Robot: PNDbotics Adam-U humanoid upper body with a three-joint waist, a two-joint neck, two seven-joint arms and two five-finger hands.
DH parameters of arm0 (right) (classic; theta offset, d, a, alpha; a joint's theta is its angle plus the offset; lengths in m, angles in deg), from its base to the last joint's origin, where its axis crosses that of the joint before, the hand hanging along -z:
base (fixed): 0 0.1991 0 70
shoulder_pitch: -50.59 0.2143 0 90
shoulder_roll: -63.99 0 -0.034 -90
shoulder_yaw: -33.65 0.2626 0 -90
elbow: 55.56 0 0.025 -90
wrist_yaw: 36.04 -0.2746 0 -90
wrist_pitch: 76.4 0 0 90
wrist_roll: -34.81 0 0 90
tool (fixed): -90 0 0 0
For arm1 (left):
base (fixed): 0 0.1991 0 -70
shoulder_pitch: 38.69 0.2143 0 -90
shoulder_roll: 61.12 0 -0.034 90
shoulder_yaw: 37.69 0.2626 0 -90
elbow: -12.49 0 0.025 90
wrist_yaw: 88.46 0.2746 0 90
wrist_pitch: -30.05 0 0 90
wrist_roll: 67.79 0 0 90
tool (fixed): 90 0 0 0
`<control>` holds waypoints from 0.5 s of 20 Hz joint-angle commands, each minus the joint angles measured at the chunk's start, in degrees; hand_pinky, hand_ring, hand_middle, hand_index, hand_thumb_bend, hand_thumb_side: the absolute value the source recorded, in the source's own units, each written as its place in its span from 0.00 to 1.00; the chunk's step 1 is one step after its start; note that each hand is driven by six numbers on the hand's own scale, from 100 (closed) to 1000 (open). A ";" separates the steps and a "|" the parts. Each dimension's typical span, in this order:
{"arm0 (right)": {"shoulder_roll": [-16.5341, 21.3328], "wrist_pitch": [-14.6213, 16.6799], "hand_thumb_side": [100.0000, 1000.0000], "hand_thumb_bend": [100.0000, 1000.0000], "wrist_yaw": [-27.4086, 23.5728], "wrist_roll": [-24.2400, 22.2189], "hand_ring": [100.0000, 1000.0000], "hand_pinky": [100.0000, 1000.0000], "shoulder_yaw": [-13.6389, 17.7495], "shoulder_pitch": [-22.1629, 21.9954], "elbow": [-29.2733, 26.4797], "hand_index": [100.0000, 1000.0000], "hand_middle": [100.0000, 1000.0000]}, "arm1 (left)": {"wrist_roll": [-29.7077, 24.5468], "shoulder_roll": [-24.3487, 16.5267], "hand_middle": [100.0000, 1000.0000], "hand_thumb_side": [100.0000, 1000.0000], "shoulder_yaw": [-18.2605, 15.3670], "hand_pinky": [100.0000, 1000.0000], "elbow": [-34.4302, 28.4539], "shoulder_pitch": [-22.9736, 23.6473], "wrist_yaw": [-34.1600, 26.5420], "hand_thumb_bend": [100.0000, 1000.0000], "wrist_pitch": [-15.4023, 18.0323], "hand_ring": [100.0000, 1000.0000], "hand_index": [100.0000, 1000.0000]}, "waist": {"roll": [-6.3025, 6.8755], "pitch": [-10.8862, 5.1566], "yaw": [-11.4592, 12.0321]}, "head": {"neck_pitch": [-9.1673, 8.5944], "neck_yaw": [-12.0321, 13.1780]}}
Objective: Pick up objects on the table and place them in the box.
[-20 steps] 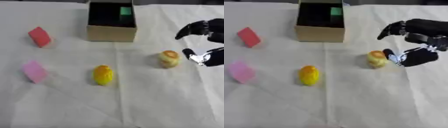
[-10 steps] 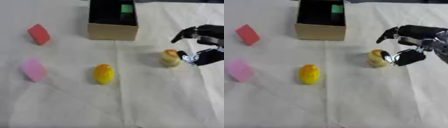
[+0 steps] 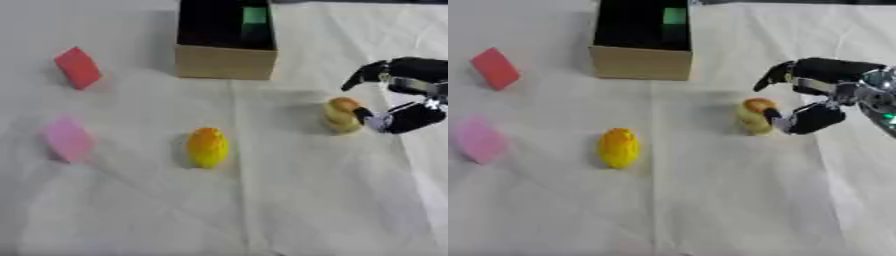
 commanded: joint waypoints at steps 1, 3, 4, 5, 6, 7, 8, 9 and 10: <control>0.66 0.08 0.41 0.01 0.48 0.57 0.88 0.87 0.32 0.97 0.68 0.93 0.83 | -0.23 -0.64 0.62 0.54 -0.12 0.91 -1.16 -0.39 -0.24 0.06 -0.04 0.67 0.78 | 0.10 -0.81 0.07 | -0.64 -0.12; 0.26 0.16 0.43 0.01 0.62 0.69 0.88 0.86 0.10 1.01 1.23 0.92 0.83 | -0.25 -0.59 0.62 0.55 -0.12 0.91 -1.16 -0.37 -0.27 0.06 -0.05 0.67 0.78 | 0.09 -0.77 0.12 | -0.71 -0.14; 0.07 0.21 0.44 0.01 0.75 0.68 0.88 0.86 -0.02 1.02 1.52 0.92 0.83 | -0.26 -0.57 0.62 0.55 -0.12 0.91 -1.16 -0.36 -0.28 0.05 -0.06 0.67 0.78 | 0.08 -0.75 0.16 | -0.74 -0.15; -0.11 0.27 0.45 0.01 0.89 0.64 0.88 0.86 -0.14 1.01 1.82 0.92 0.83 | -0.27 -0.55 0.62 0.55 -0.12 0.91 -1.16 -0.35 -0.29 0.05 -0.07 0.67 0.78 | 0.07 -0.72 0.20 | -0.75 -0.14; -0.29 0.35 0.45 0.01 1.03 0.58 0.88 0.86 -0.26 0.99 2.14 0.92 0.83 | -0.28 -0.54 0.62 0.55 -0.11 0.91 -1.16 -0.34 -0.30 0.05 -0.07 0.67 0.78 | 0.07 -0.71 0.24 | -0.75 -0.14; -0.45 0.45 0.46 0.02 1.20 0.46 0.89 0.87 -0.38 0.96 2.46 0.93 0.84 | -0.29 -0.53 0.62 0.55 -0.11 0.91 -1.16 -0.34 -0.30 0.05 -0.07 0.67 0.78 | 0.06 -0.70 0.27 | -0.76 -0.13; -0.58 0.59 0.48 0.03 1.39 0.26 0.89 0.87 -0.50 0.91 2.79 0.93 0.84 | -0.30 -0.53 0.62 0.55 -0.12 0.91 -1.16 -0.34 -0.30 0.05 -0.07 0.67 0.78 | 0.04 -0.69 0.30 | -0.77 -0.12; -0.68 0.77 0.49 0.04 1.62 -0.03 0.89 0.87 -0.63 0.82 3.10 0.93 0.85 | -0.31 -0.52 0.62 0.55 -0.11 0.91 -1.16 -0.34 -0.31 0.05 -0.07 0.67 0.78 | 0.03 -0.69 0.33 | -0.76 -0.12; -0.75 0.97 0.51 0.04 1.87 -0.36 0.89 0.87 -0.74 0.72 3.37 0.94 0.85 | -0.32 -0.52 0.62 0.55 -0.11 0.91 -1.16 -0.35 -0.30 0.05 -0.06 0.67 0.78 | 0.02 -0.69 0.35 | -0.77 -0.11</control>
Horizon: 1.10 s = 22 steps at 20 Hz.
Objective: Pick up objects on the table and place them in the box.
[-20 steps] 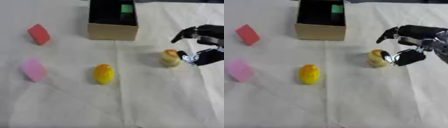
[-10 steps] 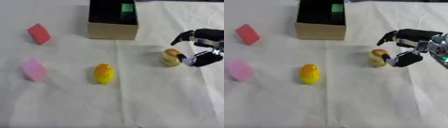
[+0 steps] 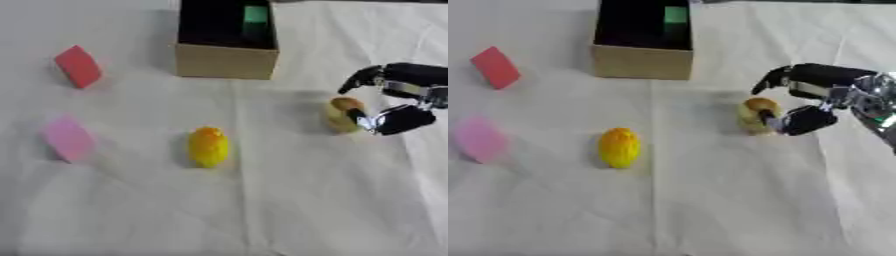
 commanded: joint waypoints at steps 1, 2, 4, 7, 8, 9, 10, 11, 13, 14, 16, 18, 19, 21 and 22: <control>1.01 0.65 0.53 0.06 1.04 -0.83 0.89 0.87 0.21 0.24 0.66 0.94 0.86 | -0.16 -0.55 0.62 0.55 -0.12 0.91 -1.16 -0.34 -0.14 0.05 0.09 0.67 0.78 | 0.04 -0.87 0.10 | -0.74 -0.10; 0.94 0.82 0.53 0.06 1.32 -1.12 0.90 0.87 0.16 0.17 0.86 0.94 0.86 | -0.16 -0.54 0.62 0.55 -0.12 0.91 -1.16 -0.34 -0.14 0.05 0.08 0.67 0.78 | 0.03 -0.86 0.11 | -0.75 -0.10; 0.78 1.10 0.56 0.09 2.03 -1.66 0.90 0.87 0.02 0.10 1.35 0.95 0.86 | -0.19 -0.52 0.62 0.55 -0.10 0.91 -1.16 -0.36 -0.15 0.05 0.04 0.67 0.78 | 0.01 -0.85 0.15 | -0.77 -0.14; 0.50 1.55 0.56 0.12 3.22 -2.30 0.90 0.87 -0.22 0.06 2.18 0.95 0.86 | -0.23 -0.51 0.62 0.55 -0.07 0.91 -1.16 -0.39 -0.14 0.05 0.05 0.67 0.78 | 0.03 -0.81 0.25 | -0.80 -0.17; 0.41 1.69 0.55 0.12 3.59 -2.41 0.90 0.87 -0.26 0.06 2.43 0.95 0.86 | -0.23 -0.51 0.62 0.55 -0.08 0.91 -1.16 -0.40 -0.14 0.05 0.06 0.67 0.78 | 0.04 -0.79 0.28 | -0.81 -0.18; 0.31 1.82 0.54 0.12 3.91 -2.48 0.90 0.87 -0.30 0.06 2.64 0.94 0.85 | -0.23 -0.51 0.62 0.55 -0.08 0.91 -1.16 -0.41 -0.15 0.05 0.05 0.67 0.78 | 0.05 -0.77 0.32 | -0.80 -0.18; 0.22 1.96 0.54 0.11 4.16 -2.58 0.89 0.87 -0.35 0.04 2.81 0.94 0.82 | -0.25 -0.50 0.62 0.55 -0.06 0.91 -1.16 -0.42 -0.17 0.04 0.04 0.67 0.78 | 0.05 -0.76 0.34 | -0.78 -0.17; 0.15 2.10 0.56 0.10 4.34 -2.69 0.88 0.86 -0.41 0.03 2.88 0.92 0.76 | -0.27 -0.50 0.62 0.55 -0.04 0.91 -1.16 -0.42 -0.17 0.04 0.03 0.67 0.78 | 0.06 -0.74 0.35 | -0.77 -0.17; 0.08 2.27 0.56 0.09 4.65 -2.76 0.86 0.85 -0.44 0.02 2.82 0.89 0.67 | -0.30 -0.50 0.62 0.55 -0.03 0.91 -1.16 -0.44 -0.18 0.04 0.03 0.67 0.78 | 0.06 -0.74 0.36 | -0.70 -0.15; 0.04 2.29 0.54 0.07 4.69 -2.51 0.84 0.84 -0.37 0.04 2.66 0.85 0.58 | -0.31 -0.51 0.61 0.55 -0.03 0.91 -1.16 -0.45 -0.18 0.04 0.03 0.67 0.78 | 0.06 -0.75 0.36 | -0.70 -0.13; 0.01 2.19 0.50 0.06 4.54 -1.26 0.80 0.82 -0.15 0.05 2.17 0.77 0.47 | -0.32 -0.50 0.61 0.55 -0.03 0.91 -1.16 -0.45 -0.17 0.04 0.04 0.67 0.78 | 0.07 -0.78 0.36 | -0.73 -0.10; 0.01 1.95 0.41 0.03 4.21 0.58 0.73 0.79 0.08 0.05 1.57 0.68 0.38 | -0.33 -0.49 0.61 0.55 -0.04 0.91 -1.16 -0.45 -0.16 0.04 0.04 0.66 0.78 | 0.08 -0.83 0.35 | -0.76 -0.07; 0.03 1.80 0.37 0.01 4.02 1.46 0.69 0.77 0.13 0.06 1.33 0.64 0.34 | -0.34 -0.49 0.61 0.55 -0.03 0.91 -1.16 -0.45 -0.17 0.04 0.05 0.66 0.78 | 0.08 -0.84 0.34 | -0.78 -0.07; 0.06 1.43 0.29 0.00 3.52 3.07 0.63 0.75 0.19 0.13 0.99 0.56 0.27 | -0.37 -0.48 0.61 0.55 -0.02 0.91 -1.16 -0.44 -0.16 0.04 0.05 0.66 0.78 | 0.08 -0.88 0.32 | -0.80 -0.07; 0.07 1.28 0.22 0.00 3.25 3.75 0.59 0.73 0.20 0.17 0.90 0.53 0.25 | -0.37 -0.47 0.61 0.55 -0.03 0.91 -1.16 -0.44 -0.15 0.04 0.05 0.66 0.78 | 0.07 -0.89 0.32 | -0.81 -0.08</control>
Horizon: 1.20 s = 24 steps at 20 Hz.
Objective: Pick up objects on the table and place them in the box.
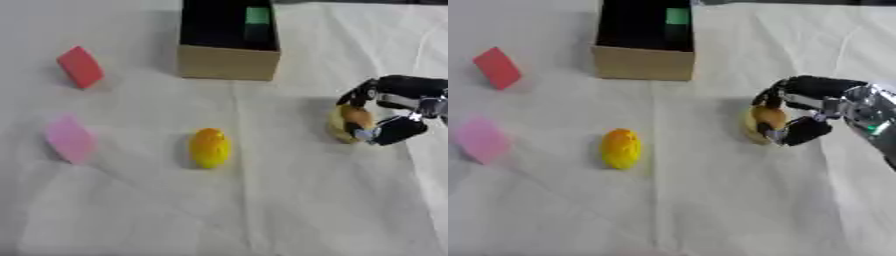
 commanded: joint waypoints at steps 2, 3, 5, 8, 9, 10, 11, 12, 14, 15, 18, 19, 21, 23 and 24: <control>1.29 -0.84 0.09 0.00 -0.93 3.09 0.56 0.71 0.87 0.52 -0.92 0.49 0.21 | -0.26 -0.50 0.61 0.55 -0.04 0.91 -1.16 -0.40 -0.13 0.04 0.07 0.66 0.77 | 0.13 -0.93 -0.01 | -0.64 0.10; 1.27 -1.13 0.03 0.00 -1.18 3.73 0.54 0.70 0.88 0.53 -0.86 0.47 0.21 | -0.27 -0.50 0.61 0.55 -0.04 0.91 -1.16 -0.40 -0.12 0.04 0.07 0.66 0.77 | 0.14 -0.93 0.01 | -0.64 0.10; 1.19 -1.75 0.01 0.00 -2.11 5.13 0.50 0.67 1.03 0.56 -0.87 0.44 0.18 | -0.25 -0.50 0.60 0.55 -0.07 0.91 -1.16 -0.37 -0.13 0.03 0.08 0.66 0.77 | 0.16 -0.95 0.01 | -0.58 0.14; 1.19 -3.03 0.02 0.00 -4.74 7.26 0.47 0.65 1.41 0.59 -1.38 0.38 0.15 | -0.28 -0.49 0.60 0.55 -0.06 0.91 -1.16 -0.33 -0.14 0.03 0.09 0.66 0.77 | 0.18 -0.98 -0.05 | -0.54 0.18; 1.30 -3.37 0.02 0.00 -5.49 7.75 0.47 0.65 1.57 0.54 -1.78 0.37 0.15 | -0.31 -0.48 0.60 0.56 -0.07 0.91 -1.16 -0.32 -0.13 0.03 0.08 0.66 0.77 | 0.19 -0.99 -0.09 | -0.52 0.20; 1.44 -3.63 0.02 0.00 -6.22 8.11 0.46 0.65 1.80 0.45 -2.33 0.37 0.15 | -0.34 -0.48 0.60 0.56 -0.08 0.91 -1.16 -0.30 -0.12 0.03 0.07 0.66 0.77 | 0.19 -1.01 -0.13 | -0.52 0.22; 1.62 -3.85 0.02 0.00 -6.88 8.37 0.46 0.65 2.08 0.35 -2.99 0.37 0.15 | -0.36 -0.49 0.60 0.56 -0.09 0.91 -1.16 -0.29 -0.10 0.03 0.05 0.66 0.77 | 0.20 -1.03 -0.17 | -0.52 0.27; 1.85 -4.04 0.02 0.00 -7.49 8.62 0.46 0.65 2.44 0.28 -3.81 0.38 0.15 | -0.38 -0.50 0.60 0.56 -0.11 0.91 -1.16 -0.28 -0.09 0.03 0.04 0.66 0.77 | 0.19 -1.06 -0.22 | -0.51 0.32; 2.47 -4.37 0.02 0.00 -8.50 9.02 0.46 0.65 3.25 0.24 -5.69 0.38 0.15 | -0.37 -0.55 0.60 0.56 -0.13 0.91 -1.16 -0.27 -0.06 0.03 0.05 0.66 0.77 | 0.16 -1.10 -0.32 | -0.52 0.36; 2.84 -4.50 0.01 0.00 -8.89 9.17 0.46 0.65 3.67 0.40 -6.68 0.39 0.16 | -0.37 -0.58 0.60 0.56 -0.14 0.91 -1.16 -0.26 -0.05 0.03 0.05 0.66 0.77 | 0.14 -1.12 -0.37 | -0.51 0.37; 4.06 -4.94 0.00 0.00 -9.64 9.69 0.46 0.65 4.80 1.96 -8.97 0.40 0.17 | -0.40 -0.77 0.60 0.56 -0.08 0.91 -1.16 -0.27 -0.01 0.03 0.10 0.66 0.77 | 0.05 -1.15 -0.45 | -0.64 0.07; 4.32 -5.13 0.00 0.00 -9.85 9.93 0.46 0.65 5.06 2.97 -9.37 0.41 0.17 | -0.45 -0.88 0.60 0.56 -0.04 0.91 -1.16 -0.29 0.01 0.03 0.12 0.66 0.77 | 0.01 -1.16 -0.41 | -0.69 -0.19; 4.42 -5.47 0.00 0.00 -10.25 10.43 0.47 0.66 5.31 5.79 -9.42 0.42 0.19 | -0.55 -1.11 0.60 0.56 0.06 0.91 -1.16 -0.37 0.05 0.03 0.19 0.66 0.77 | -0.13 -1.15 -0.22 | -0.81 -0.96; 3.86 -5.72 0.00 0.00 -9.92 10.88 0.47 0.66 5.06 9.36 -7.99 0.42 0.19 | -0.76 -1.41 0.60 0.56 0.27 0.91 -1.16 -0.59 0.05 0.03 0.24 0.66 0.77 | -0.45 -1.04 0.26 | -1.05 -1.84; 3.35 -5.52 0.00 0.00 -9.46 11.08 0.47 0.66 4.75 11.18 -6.90 0.42 0.19 | -0.90 -1.56 0.60 0.56 0.40 0.91 -1.16 -0.76 0.04 0.03 0.27 0.66 0.77 | -0.65 -0.95 0.62 | -1.22 -2.28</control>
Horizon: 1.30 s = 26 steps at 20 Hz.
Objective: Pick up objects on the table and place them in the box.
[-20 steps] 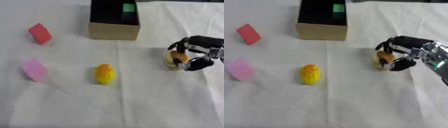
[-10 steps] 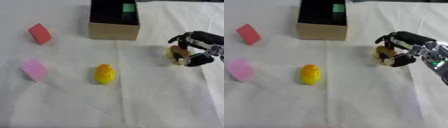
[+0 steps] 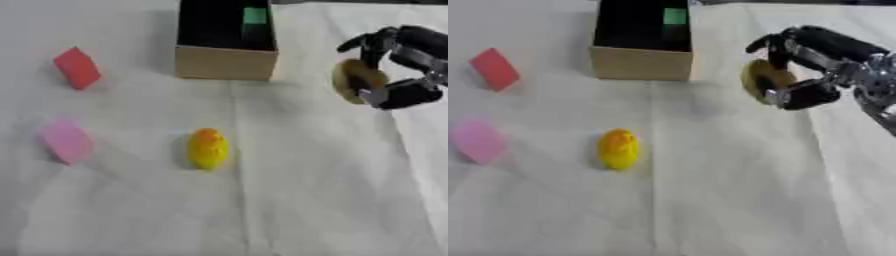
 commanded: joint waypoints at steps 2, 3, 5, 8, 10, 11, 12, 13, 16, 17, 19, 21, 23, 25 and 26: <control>-0.32 0.17 0.02 0.00 0.94 1.33 0.47 0.66 0.26 6.41 3.74 0.42 0.19 | -0.61 -1.95 0.60 0.56 0.26 0.91 -1.16 -1.01 0.04 0.03 0.27 0.66 0.77 | -0.61 -0.65 1.22 | -1.26 -1.82; -1.27 0.24 0.00 0.00 1.21 1.78 0.46 0.66 0.16 8.13 5.31 0.42 0.19 | -0.70 -2.09 0.60 0.56 0.33 0.91 -1.16 -1.19 0.07 0.03 0.31 0.66 0.77 | -0.87 -0.45 1.81 | -1.45 -2.26; -3.35 0.26 0.00 0.00 1.79 2.99 0.46 0.66 0.24 11.38 8.74 0.42 0.18 | -0.87 -2.42 0.60 0.56 0.48 0.91 -1.16 -1.61 0.03 0.02 0.47 0.66 0.77 | -1.47 0.04 3.18 | -1.91 -3.35; -6.21 0.81 0.00 0.00 3.07 5.23 0.46 0.66 0.74 15.27 13.96 0.43 0.19 | -1.10 -2.86 0.60 0.56 0.66 0.91 -1.16 -2.50 0.02 0.02 0.79 0.66 0.77 | -2.51 0.94 5.48 | -2.90 -5.12; -7.99 1.23 0.00 0.00 3.93 6.63 0.46 0.66 1.12 17.43 17.01 0.44 0.19 | -1.21 -3.11 0.60 0.56 0.73 0.91 -1.16 -3.09 0.02 0.02 0.96 0.66 0.77 | -3.22 1.52 7.11 | -3.65 -6.13; -8.75 1.54 0.00 0.00 4.29 7.15 0.46 0.66 1.24 18.40 18.29 0.45 0.20 | -1.25 -3.22 0.60 0.55 0.75 0.91 -1.16 -3.35 0.02 0.02 1.03 0.66 0.77 | -3.55 1.77 7.85 | -3.99 -6.52; -9.44 1.85 0.00 0.00 4.68 7.61 0.46 0.66 1.37 19.30 19.45 0.45 0.21 | -1.28 -3.32 0.60 0.55 0.77 0.91 -1.16 -3.62 0.02 0.02 1.10 0.66 0.77 | -3.90 2.00 8.56 | -4.34 -6.91; -10.03 2.14 0.00 0.00 5.08 8.03 0.47 0.66 1.50 20.05 20.51 0.47 0.22 | -1.31 -3.40 0.60 0.55 0.80 0.91 -1.16 -3.87 0.01 0.02 1.16 0.66 0.77 | -4.18 2.19 9.12 | -4.62 -7.25; -11.86 2.54 0.00 0.00 6.66 9.62 0.49 0.67 2.07 22.12 23.93 0.50 0.26 | -1.50 -3.57 0.60 0.56 0.98 0.91 -1.16 -4.75 -0.02 0.02 1.35 0.66 0.77 | -5.06 2.83 10.83 | -5.43 -8.31; -12.39 2.65 0.00 0.00 7.24 10.14 0.50 0.67 2.23 22.56 25.08 0.51 0.27 | -1.56 -3.64 0.60 0.56 1.03 0.91 -1.16 -4.98 -0.05 0.02 1.40 0.66 0.77 | -5.30 3.03 11.28 | -5.64 -8.55; -13.34 2.83 0.00 0.00 8.12 10.96 0.52 0.68 2.62 23.12 27.31 0.54 0.31 | -1.62 -3.79 0.60 0.56 1.06 0.91 -1.16 -5.41 -0.07 0.02 1.52 0.66 0.77 | -5.70 3.44 12.17 | -6.03 -8.98; -14.13 3.17 0.00 0.00 8.35 11.18 0.54 0.69 2.92 23.37 29.23 0.57 0.37 | -1.62 -3.91 0.60 0.56 1.05 0.91 -1.16 -5.71 -0.07 0.02 1.64 0.66 0.77 | -5.95 3.72 12.83 | -6.26 -9.29; -14.62 3.85 0.00 0.00 8.30 10.17 0.59 0.71 2.82 23.38 30.44 0.60 0.46 | -1.61 -3.92 0.60 0.56 1.03 0.91 -1.16 -5.83 -0.09 0.02 1.68 0.66 0.77 | -6.06 3.87 13.17 | -6.33 -9.44; -14.90 4.63 0.00 0.00 8.57 8.03 0.65 0.73 2.56 23.26 31.13 0.67 0.55 | -1.63 -3.84 0.60 0.56 1.04 0.91 -1.16 -5.86 -0.14 0.02 1.67 0.66 0.77 | -6.06 3.90 13.24 | -6.26 -9.52; -14.99 4.82 0.06 0.00 8.97 6.75 0.71 0.75 2.47 23.17 31.45 0.73 0.63 | -1.65 -3.80 0.60 0.56 1.06 0.91 -1.16 -5.88 -0.15 0.02 1.67 0.66 0.77 | -6.03 3.89 13.22 | -6.19 -9.55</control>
